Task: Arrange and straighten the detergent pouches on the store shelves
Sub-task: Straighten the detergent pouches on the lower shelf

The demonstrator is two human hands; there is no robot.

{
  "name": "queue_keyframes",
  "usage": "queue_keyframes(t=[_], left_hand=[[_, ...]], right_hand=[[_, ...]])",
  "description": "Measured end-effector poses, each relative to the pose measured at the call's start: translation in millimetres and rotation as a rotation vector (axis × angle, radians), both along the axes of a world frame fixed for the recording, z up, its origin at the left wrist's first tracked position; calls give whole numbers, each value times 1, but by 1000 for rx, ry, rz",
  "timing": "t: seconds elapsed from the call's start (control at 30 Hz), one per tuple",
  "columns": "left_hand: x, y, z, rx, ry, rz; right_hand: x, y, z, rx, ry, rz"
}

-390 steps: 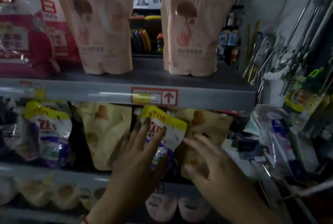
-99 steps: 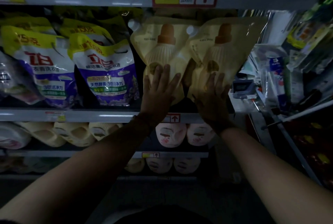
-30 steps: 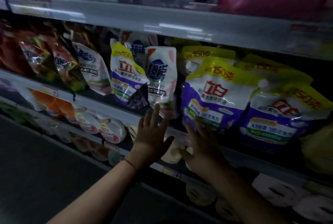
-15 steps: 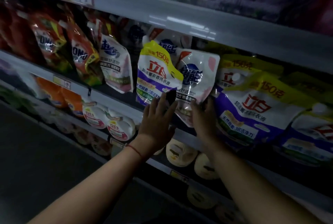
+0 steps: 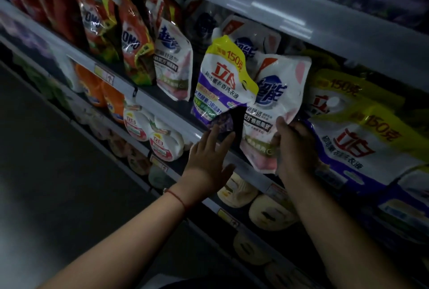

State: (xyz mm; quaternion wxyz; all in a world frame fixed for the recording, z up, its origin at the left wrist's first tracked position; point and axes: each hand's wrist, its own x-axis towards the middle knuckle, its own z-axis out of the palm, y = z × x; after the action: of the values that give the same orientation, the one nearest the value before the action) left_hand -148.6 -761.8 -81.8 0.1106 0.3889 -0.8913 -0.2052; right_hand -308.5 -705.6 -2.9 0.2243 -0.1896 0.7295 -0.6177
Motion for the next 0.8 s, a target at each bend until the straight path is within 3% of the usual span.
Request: queue_keyframes(t=[0.1,0.17,0.3,0.4,0.5,0.63,0.8], left_hand=[[5,13,-3,257,312,42],[4,21,-2,596,511,70],[-5,30,-14,1239,787,84],[-10,46,-25,1529,940,62],[-7,59,-22,1602,960,135],[20,74,-31,1585,887,205],[76,96,-37,1607,882,396]], right_hand=[[13,21,22,-86,-99,23],[21,36,34,-127,-209,61],[31,63,47,-98,-523,106],[41,80,48,-19,-653,146],[50,94,41,74,-667,250],[62,112,32,197,-542,438],[91,124,23,92,-615,629]])
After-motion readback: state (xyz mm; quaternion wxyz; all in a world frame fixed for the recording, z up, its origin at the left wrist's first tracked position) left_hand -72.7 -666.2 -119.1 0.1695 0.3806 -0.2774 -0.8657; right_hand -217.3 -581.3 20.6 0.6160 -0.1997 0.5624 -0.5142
